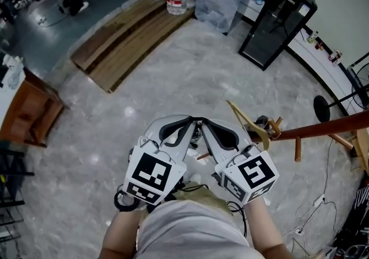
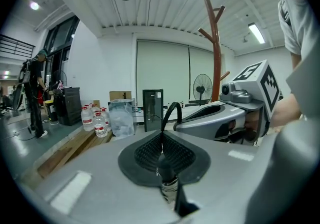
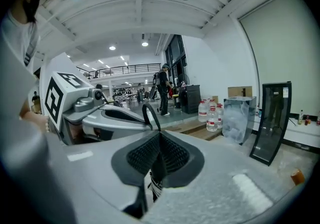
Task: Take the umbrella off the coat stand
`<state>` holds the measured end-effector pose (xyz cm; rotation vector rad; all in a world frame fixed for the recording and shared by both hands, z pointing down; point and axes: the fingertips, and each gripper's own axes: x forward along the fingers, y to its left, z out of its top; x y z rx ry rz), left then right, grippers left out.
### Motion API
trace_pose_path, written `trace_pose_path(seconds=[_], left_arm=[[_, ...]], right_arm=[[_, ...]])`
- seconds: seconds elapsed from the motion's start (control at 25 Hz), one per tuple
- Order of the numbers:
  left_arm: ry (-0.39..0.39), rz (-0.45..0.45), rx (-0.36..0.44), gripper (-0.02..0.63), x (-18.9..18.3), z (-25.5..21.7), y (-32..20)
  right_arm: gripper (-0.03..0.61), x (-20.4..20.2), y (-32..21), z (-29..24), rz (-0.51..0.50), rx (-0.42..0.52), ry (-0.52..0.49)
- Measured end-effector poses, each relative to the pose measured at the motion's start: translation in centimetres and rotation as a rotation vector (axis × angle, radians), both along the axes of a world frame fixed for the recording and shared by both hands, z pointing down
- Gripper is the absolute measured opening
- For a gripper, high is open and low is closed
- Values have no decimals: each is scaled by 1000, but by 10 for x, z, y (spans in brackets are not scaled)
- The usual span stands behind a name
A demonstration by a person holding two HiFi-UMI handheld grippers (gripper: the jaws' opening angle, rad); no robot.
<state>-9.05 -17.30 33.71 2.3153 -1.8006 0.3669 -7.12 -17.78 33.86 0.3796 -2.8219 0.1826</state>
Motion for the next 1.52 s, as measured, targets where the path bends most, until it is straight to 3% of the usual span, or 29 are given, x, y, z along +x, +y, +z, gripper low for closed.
trace_pose_path(seconds=[0.64, 1.52], left_arm=[[16, -163, -31, 17, -31, 11, 28], [30, -139, -20, 17, -30, 12, 27]], right_arm=[[3, -32, 20, 9, -154, -22, 21], [3, -30, 20, 9, -126, -2, 30]])
